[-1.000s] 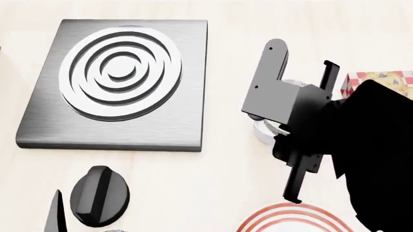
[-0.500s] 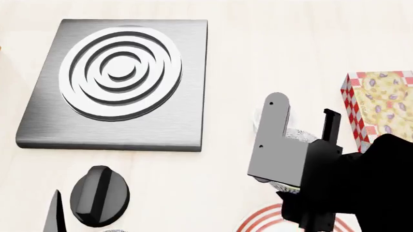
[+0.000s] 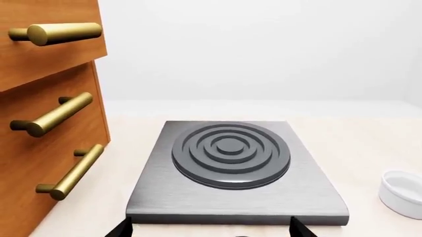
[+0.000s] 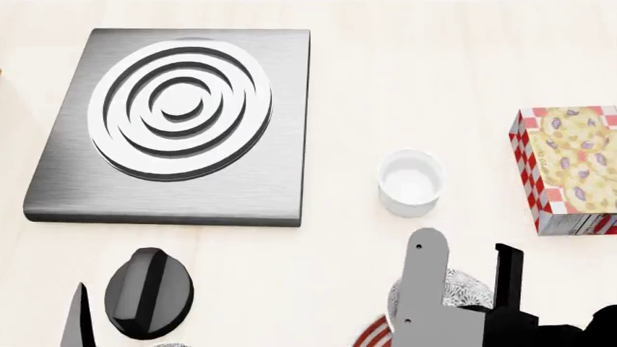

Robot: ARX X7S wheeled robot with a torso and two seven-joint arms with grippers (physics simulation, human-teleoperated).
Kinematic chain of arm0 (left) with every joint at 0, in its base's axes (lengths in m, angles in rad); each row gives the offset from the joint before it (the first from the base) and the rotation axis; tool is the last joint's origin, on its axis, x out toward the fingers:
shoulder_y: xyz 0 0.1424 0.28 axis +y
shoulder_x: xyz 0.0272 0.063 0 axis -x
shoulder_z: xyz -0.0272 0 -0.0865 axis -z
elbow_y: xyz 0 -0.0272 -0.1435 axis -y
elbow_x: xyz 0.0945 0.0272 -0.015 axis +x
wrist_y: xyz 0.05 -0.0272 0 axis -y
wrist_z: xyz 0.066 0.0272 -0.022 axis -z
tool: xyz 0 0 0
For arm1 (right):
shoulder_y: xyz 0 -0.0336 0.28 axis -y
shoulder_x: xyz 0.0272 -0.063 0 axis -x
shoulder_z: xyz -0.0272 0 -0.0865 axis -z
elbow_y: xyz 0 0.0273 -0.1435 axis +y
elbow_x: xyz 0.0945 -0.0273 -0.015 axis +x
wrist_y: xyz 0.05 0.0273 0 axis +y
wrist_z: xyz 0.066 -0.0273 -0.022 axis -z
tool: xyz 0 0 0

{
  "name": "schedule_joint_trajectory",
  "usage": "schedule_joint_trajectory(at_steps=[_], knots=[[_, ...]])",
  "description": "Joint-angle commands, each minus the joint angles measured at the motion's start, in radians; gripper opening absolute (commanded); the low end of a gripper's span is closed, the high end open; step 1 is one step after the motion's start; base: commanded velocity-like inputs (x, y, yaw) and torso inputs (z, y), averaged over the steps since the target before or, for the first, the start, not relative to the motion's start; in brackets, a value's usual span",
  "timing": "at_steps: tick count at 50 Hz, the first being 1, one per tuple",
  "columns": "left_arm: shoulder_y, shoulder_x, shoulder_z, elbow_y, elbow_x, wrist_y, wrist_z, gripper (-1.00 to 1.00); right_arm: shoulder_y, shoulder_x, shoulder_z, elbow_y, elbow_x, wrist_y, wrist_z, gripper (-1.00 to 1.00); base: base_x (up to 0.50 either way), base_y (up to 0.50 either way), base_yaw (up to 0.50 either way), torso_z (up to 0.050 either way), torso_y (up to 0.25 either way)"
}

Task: Pick the akita bowl on the ramekin and place it on the plate.

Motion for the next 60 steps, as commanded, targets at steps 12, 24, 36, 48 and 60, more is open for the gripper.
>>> schedule_joint_trajectory(at_steps=[12,24,36,48,60], knots=[[-0.003,-0.008,0.008,0.003,-0.004,-0.002,-0.012,1.00,-0.094,0.078,0.013,-0.090,0.058,-0.029,0.063,-1.00,0.00,0.00,0.00,0.000,0.000],[-0.004,-0.011,0.012,0.000,-0.007,0.002,-0.017,1.00,-0.134,0.106,0.015,-0.109,0.077,-0.050,0.099,-1.00,0.00,0.00,0.00,0.000,0.000],[-0.005,-0.016,0.012,0.001,-0.011,0.003,-0.022,1.00,-0.183,0.113,0.007,-0.098,0.089,-0.084,0.134,-1.00,0.00,0.00,0.00,0.000,0.000],[-0.010,-0.018,0.024,-0.006,-0.008,0.005,-0.026,1.00,-0.207,0.121,0.000,-0.059,0.076,-0.110,0.152,-1.00,0.00,0.00,0.00,0.000,0.001],[-0.011,-0.021,0.026,-0.010,-0.011,0.010,-0.030,1.00,-0.230,0.127,0.002,-0.031,0.081,-0.128,0.176,-1.00,0.00,0.00,0.00,0.000,0.000]])
